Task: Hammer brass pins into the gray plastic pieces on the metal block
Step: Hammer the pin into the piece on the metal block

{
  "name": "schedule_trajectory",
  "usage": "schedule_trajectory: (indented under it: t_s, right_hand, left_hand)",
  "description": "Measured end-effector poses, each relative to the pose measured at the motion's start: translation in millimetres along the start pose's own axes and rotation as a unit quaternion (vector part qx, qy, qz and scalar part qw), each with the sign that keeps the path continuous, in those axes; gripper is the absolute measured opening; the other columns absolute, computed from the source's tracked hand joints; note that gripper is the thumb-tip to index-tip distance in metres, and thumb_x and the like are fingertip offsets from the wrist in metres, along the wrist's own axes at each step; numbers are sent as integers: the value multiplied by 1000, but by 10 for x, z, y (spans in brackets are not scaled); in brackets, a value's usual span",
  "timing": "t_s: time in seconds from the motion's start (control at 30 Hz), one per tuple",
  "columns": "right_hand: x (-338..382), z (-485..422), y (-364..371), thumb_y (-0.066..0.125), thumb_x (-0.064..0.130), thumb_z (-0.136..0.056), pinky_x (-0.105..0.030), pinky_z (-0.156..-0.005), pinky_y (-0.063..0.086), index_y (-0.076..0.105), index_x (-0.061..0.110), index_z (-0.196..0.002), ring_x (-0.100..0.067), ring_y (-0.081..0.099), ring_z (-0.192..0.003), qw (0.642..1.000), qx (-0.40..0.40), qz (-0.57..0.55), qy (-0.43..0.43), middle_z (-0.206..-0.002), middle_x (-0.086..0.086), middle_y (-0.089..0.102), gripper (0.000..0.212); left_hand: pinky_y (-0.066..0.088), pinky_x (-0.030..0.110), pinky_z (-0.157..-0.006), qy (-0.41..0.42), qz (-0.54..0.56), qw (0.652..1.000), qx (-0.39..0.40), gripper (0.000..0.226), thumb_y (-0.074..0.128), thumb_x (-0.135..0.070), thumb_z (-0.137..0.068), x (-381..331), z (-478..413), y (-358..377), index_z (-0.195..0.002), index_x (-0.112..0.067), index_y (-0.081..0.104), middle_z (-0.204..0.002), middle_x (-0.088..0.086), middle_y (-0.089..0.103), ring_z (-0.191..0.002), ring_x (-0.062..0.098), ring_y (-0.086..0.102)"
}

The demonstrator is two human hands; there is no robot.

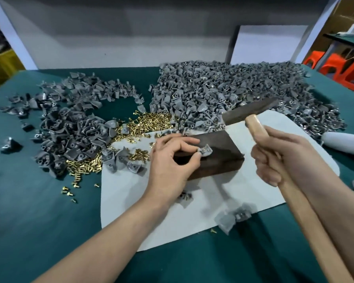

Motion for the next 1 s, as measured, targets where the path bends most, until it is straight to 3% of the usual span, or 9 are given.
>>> schedule_trajectory:
  t_s: [0.1, 0.23, 0.3, 0.37, 0.43, 0.5, 0.7, 0.9, 1.0]
  right_hand:
    - [-187, -117, -57, 53, 22, -82, -14, -25, 23, 53, 14, -112, -2, 26, -24, 967, 27, -244, 62, -51, 5, 35, 31]
    - [-329, -139, -27, 64, 22, -70, -12, -24, 22, 52, 16, -125, -7, 13, -28, 934, 86, -340, 64, -49, 8, 33, 57]
    - [-440, -168, -11, 61, 19, -76, -14, -26, 26, 49, 13, -130, -5, 15, -31, 909, 133, -387, 80, -51, 5, 38, 56]
    - [-522, -168, 67, 42, 16, -98, -22, -37, 34, 38, 8, -139, -11, 30, -39, 841, 224, -477, 122, -61, -8, 49, 42]
    - [-568, -161, 52, 20, 20, -106, -31, -49, 36, 29, 2, -144, -20, 36, -49, 834, 233, -477, 152, -76, -19, 53, 43]
    - [-613, -182, 41, 14, 23, -106, -32, -53, 36, 23, 3, -146, -22, 37, -53, 831, 245, -475, 156, -81, -22, 53, 45]
    - [-691, -194, 88, 12, 22, -106, -31, -54, 33, -6, 27, -144, -21, 38, -54, 791, 303, -509, 152, -83, -20, 52, 42]
    - [-661, -161, 116, 10, 22, -106, -32, -55, 32, -11, 36, -142, -23, 37, -55, 792, 319, -502, 138, -83, -21, 48, 44]
    - [-633, -143, 122, 8, 21, -106, -33, -57, 34, -10, 25, -147, -25, 36, -56, 795, 326, -493, 133, -83, -21, 45, 45]
  left_hand:
    - [34, 53, -106, 46, 8, 999, -13, 5, 70, -27, -77, -85, 36, -24, -80, -24, 67, -95, -15, 70, -108, 3, 57]
    - [31, 60, -106, 106, 4, 994, -31, 5, 64, -25, -78, -182, 51, -46, -82, -25, 61, -94, -11, 72, -96, 1, 63]
    - [30, 60, -108, 100, 20, 994, -28, 7, 64, -22, -79, -156, 37, -50, -84, -25, 61, -96, -7, 73, -96, 6, 66]
    - [31, 61, -108, 88, 27, 995, -27, 6, 64, -22, -79, -136, 26, -53, -85, -23, 62, -96, -9, 72, -95, 10, 68]
    - [34, 62, -106, 74, 33, 996, -27, 6, 64, -24, -79, -124, 13, -55, -84, -26, 62, -93, -13, 71, -93, 11, 68]
    - [36, 63, -104, 54, 40, 997, -25, 4, 64, -28, -78, -111, -4, -60, -81, -26, 63, -88, -14, 70, -88, 10, 67]
    - [39, 63, -100, 19, 34, 999, -25, 14, 66, -36, -76, -86, -5, -73, -79, -22, 65, -79, -14, 70, -80, 6, 64]
    - [51, 38, -83, 13, 35, 999, -22, 9, 66, -36, -76, -95, -1, -77, -79, -26, 66, -78, -11, 69, -84, 15, 63]
    - [47, 52, -94, 9, 35, 999, -16, 13, 65, -36, -76, -92, 10, -73, -79, -23, 66, -79, -13, 69, -82, 11, 64]
Point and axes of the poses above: each hand's wrist, its own z-axis away from the middle knuckle, its own y-axis out of the palm, x = y × z, the point moved 5 cm from there along -z, towards the middle knuckle
